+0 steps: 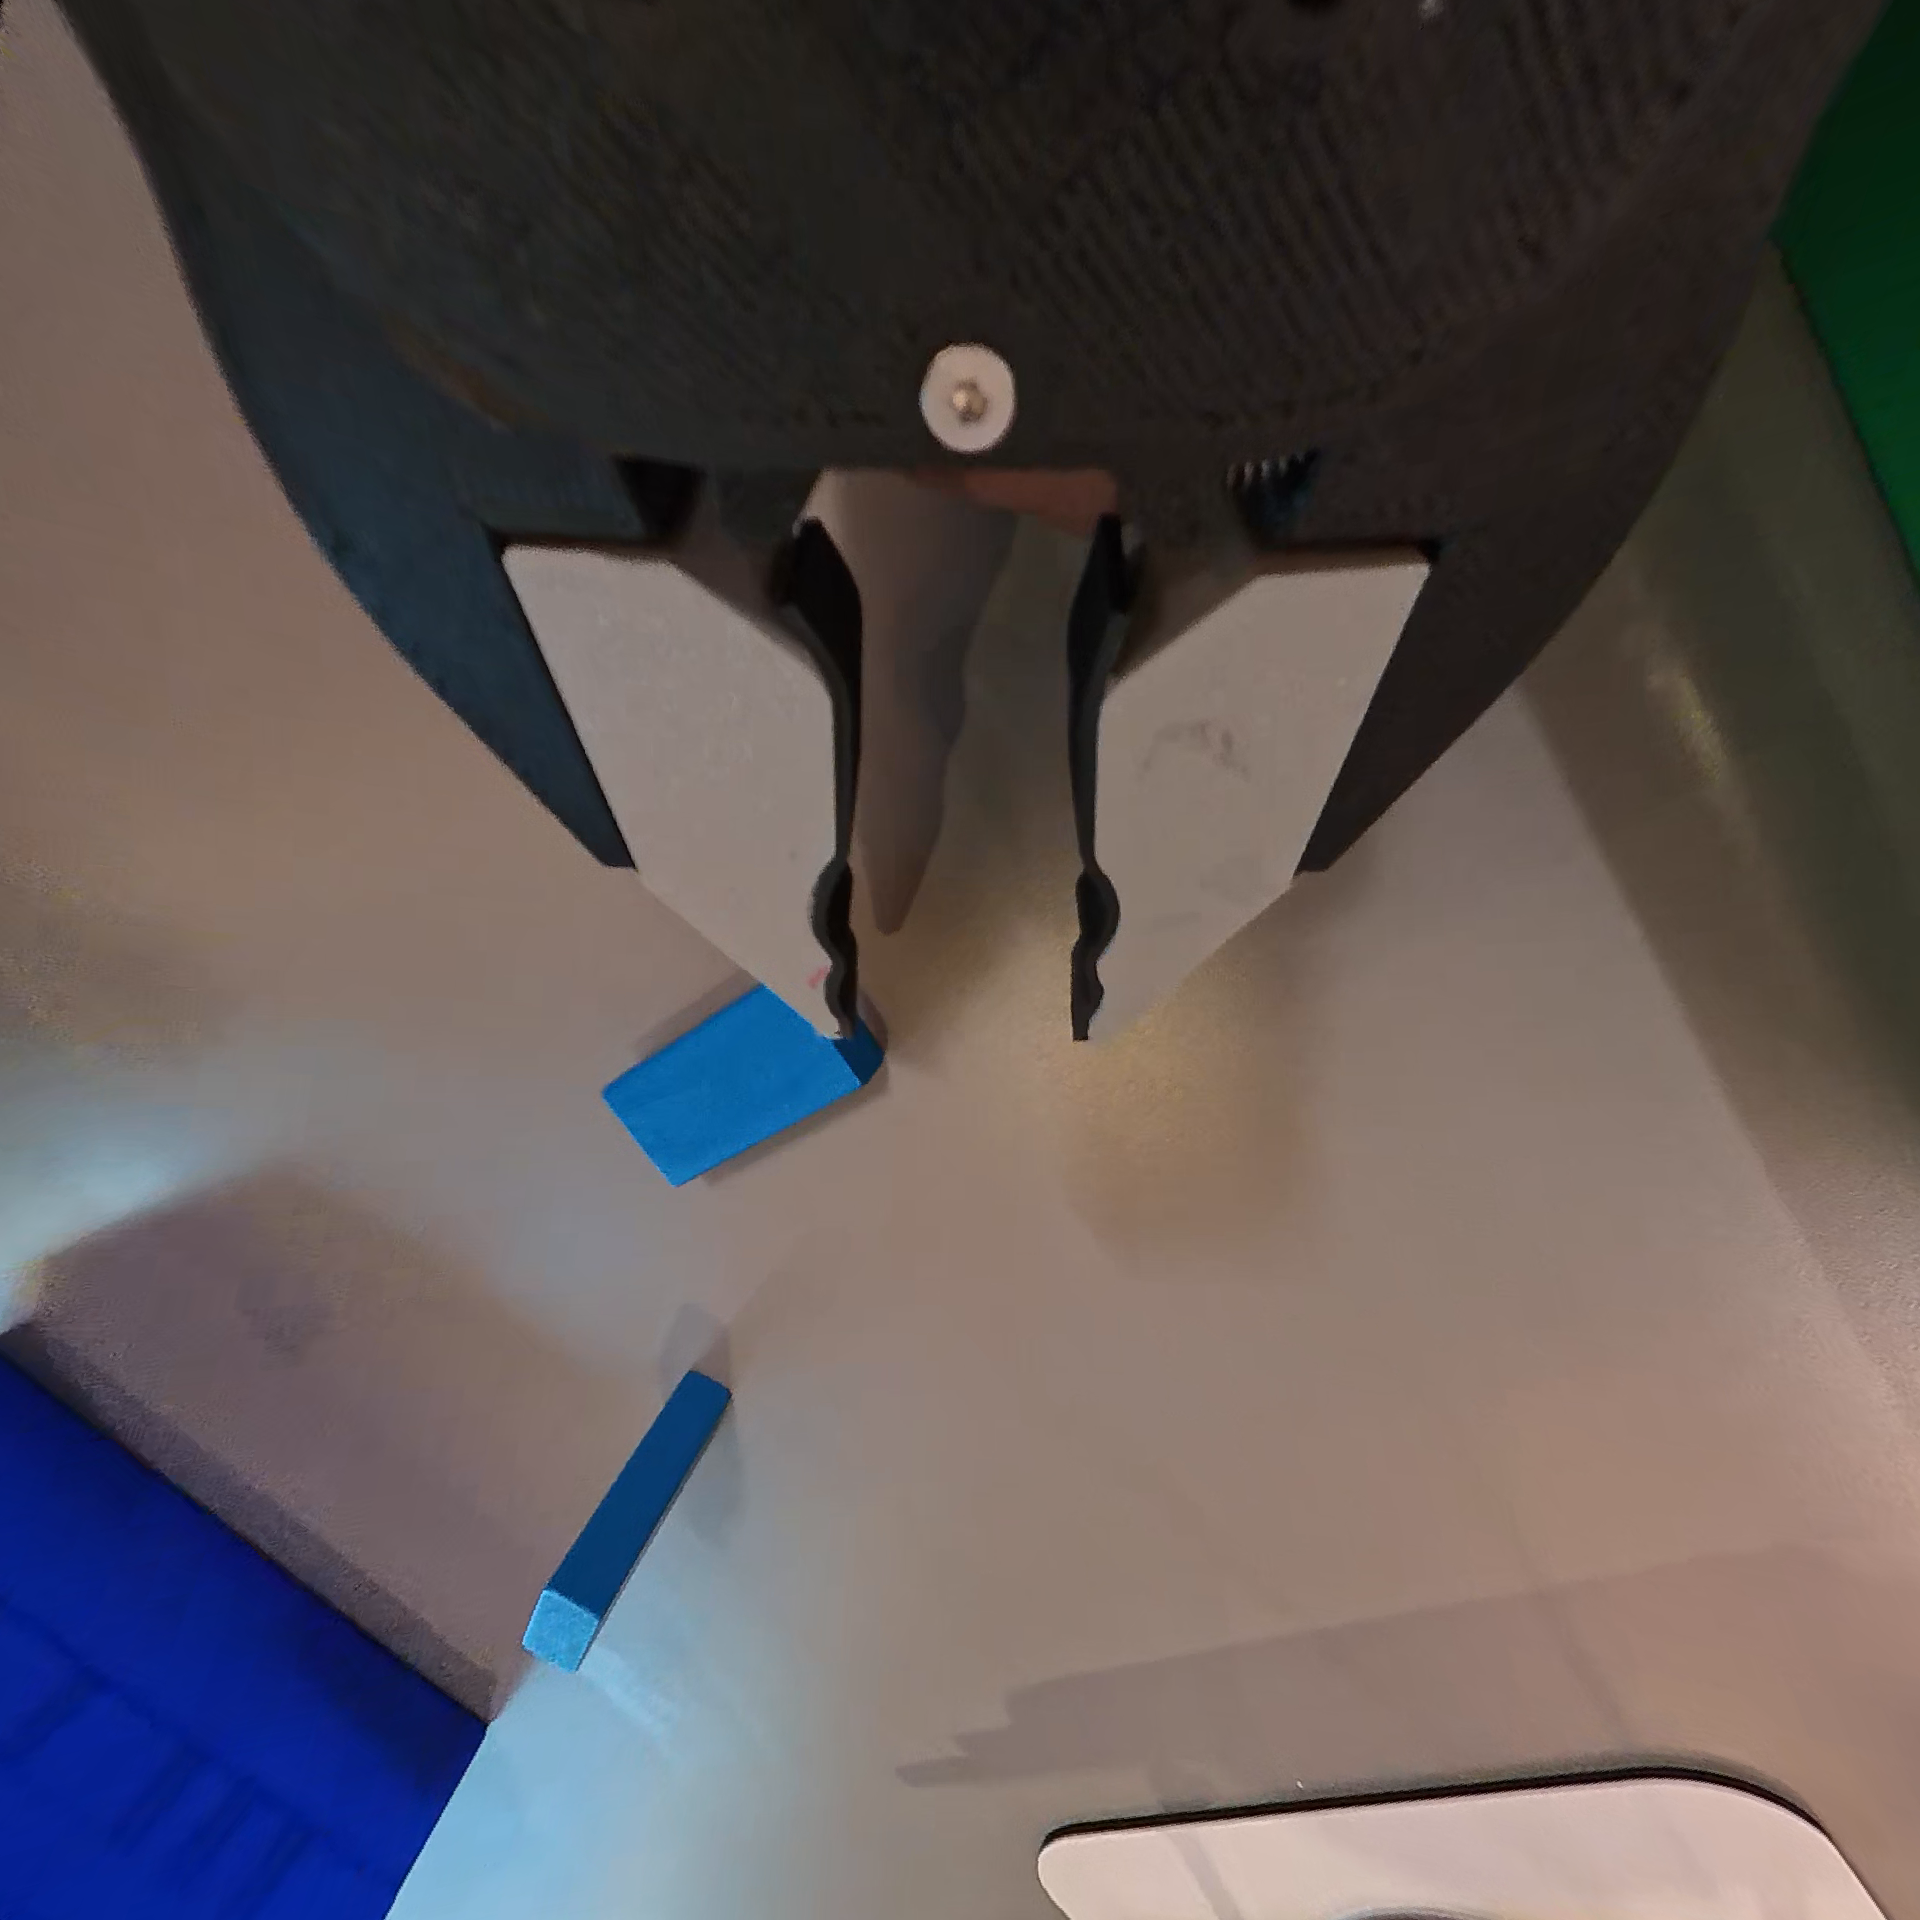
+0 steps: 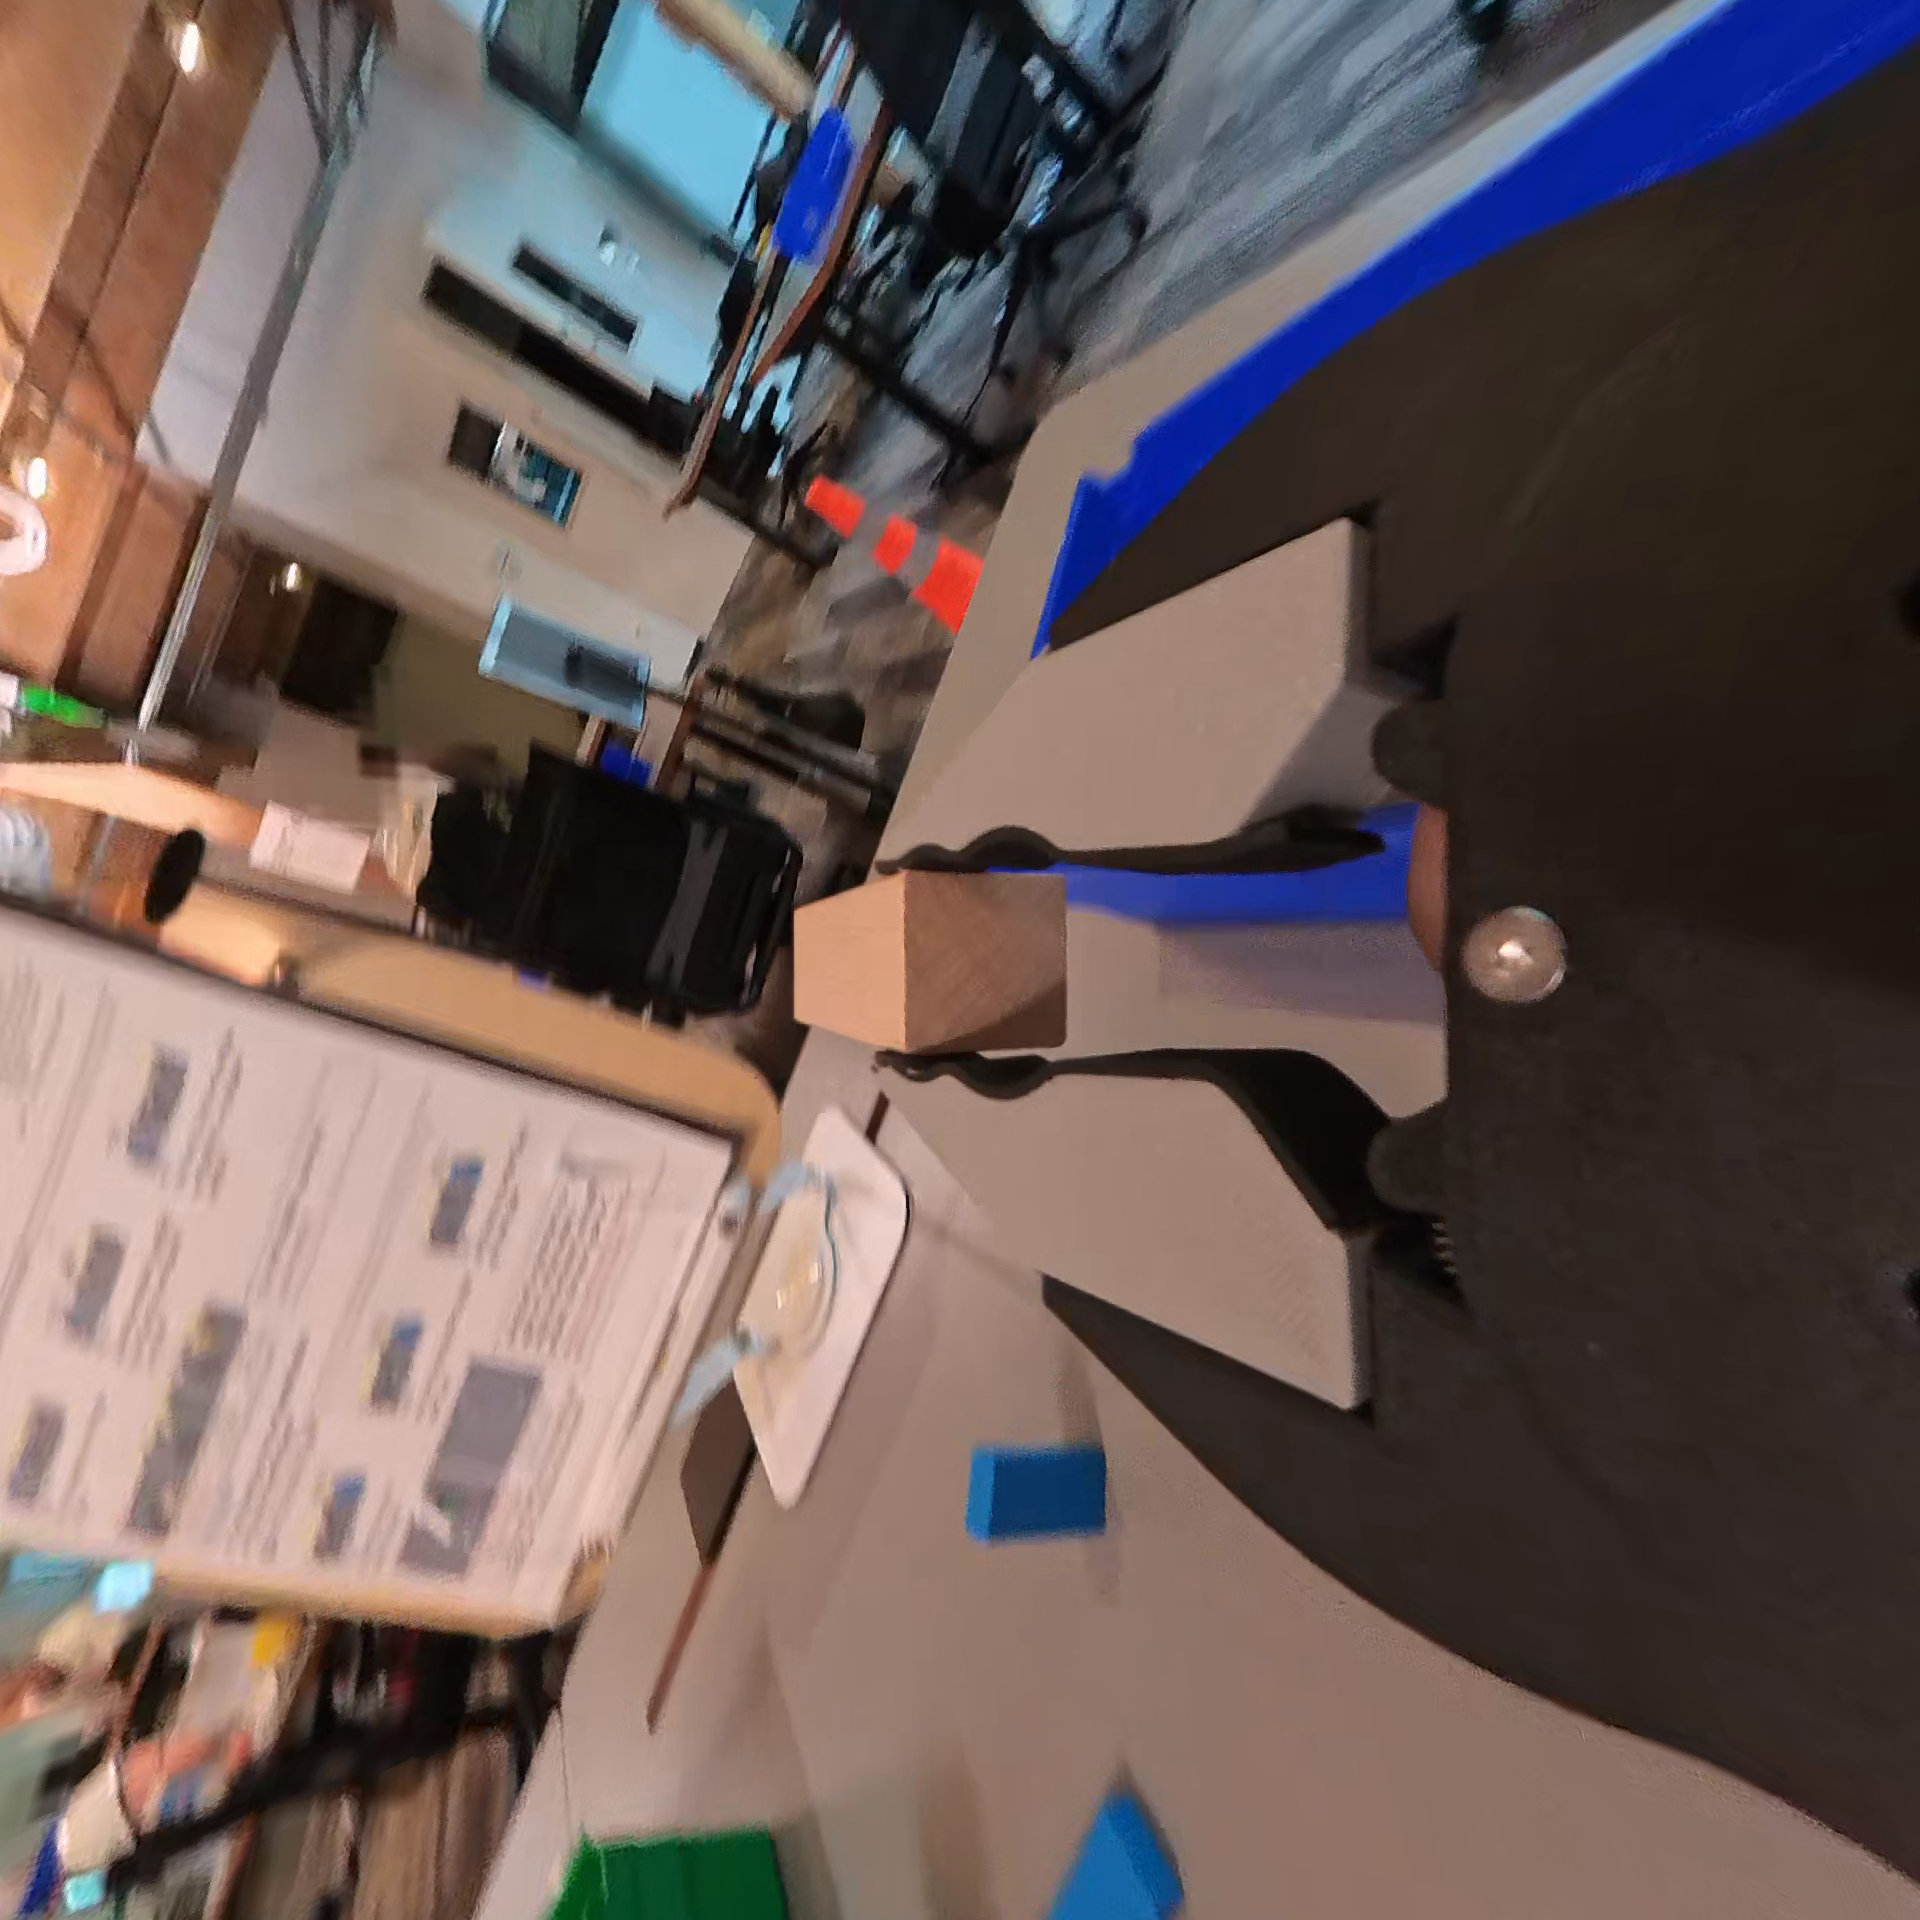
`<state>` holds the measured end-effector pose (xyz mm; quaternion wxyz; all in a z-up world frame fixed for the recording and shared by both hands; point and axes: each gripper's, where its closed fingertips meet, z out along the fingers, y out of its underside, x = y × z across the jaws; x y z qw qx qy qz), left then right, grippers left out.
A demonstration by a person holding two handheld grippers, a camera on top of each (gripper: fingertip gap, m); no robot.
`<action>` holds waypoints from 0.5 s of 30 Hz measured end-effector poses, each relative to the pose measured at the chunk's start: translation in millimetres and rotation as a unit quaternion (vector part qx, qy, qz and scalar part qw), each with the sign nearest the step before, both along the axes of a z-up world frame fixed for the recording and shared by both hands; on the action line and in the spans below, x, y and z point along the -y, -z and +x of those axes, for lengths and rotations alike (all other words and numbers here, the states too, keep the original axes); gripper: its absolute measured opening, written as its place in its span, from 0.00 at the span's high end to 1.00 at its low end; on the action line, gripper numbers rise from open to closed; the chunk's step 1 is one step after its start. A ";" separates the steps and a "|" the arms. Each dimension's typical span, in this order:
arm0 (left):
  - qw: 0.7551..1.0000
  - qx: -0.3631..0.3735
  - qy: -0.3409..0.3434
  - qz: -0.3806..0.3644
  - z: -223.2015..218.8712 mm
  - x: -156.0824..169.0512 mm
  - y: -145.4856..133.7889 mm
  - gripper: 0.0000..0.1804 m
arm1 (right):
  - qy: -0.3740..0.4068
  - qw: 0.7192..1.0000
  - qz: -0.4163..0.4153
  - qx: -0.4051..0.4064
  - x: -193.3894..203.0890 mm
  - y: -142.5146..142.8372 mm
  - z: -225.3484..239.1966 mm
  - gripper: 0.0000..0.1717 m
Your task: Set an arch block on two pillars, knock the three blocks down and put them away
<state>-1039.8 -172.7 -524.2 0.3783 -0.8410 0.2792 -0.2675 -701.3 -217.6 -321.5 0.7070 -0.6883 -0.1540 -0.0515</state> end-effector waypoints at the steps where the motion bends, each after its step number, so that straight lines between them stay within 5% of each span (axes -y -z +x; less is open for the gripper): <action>1: 1.000 -0.001 0.000 0.001 0.0 0.0 0.0 0.78 | 0.020 1.000 -0.002 -0.016 4.3 -4.2 24.3 0.82; 4: 1.000 0.000 -0.002 0.001 -0.5 -0.5 -0.1 0.78 | 0.065 0.996 -0.037 -0.050 8.7 4.4 84.6 0.82; 9: 1.000 0.008 -0.009 -0.007 -2.0 -1.7 -0.2 0.78 | 0.110 0.959 -0.249 -0.075 -2.7 98.8 132.8 0.82; 11: 1.000 0.011 -0.011 -0.010 -2.3 -1.7 0.0 0.78 | 0.109 0.967 -0.219 -0.075 -4.8 88.9 127.9 0.82; 15: 1.000 0.010 -0.008 -0.011 -1.6 -0.9 0.5 0.78 | 0.020 0.992 -0.100 -0.076 3.6 25.1 62.9 0.87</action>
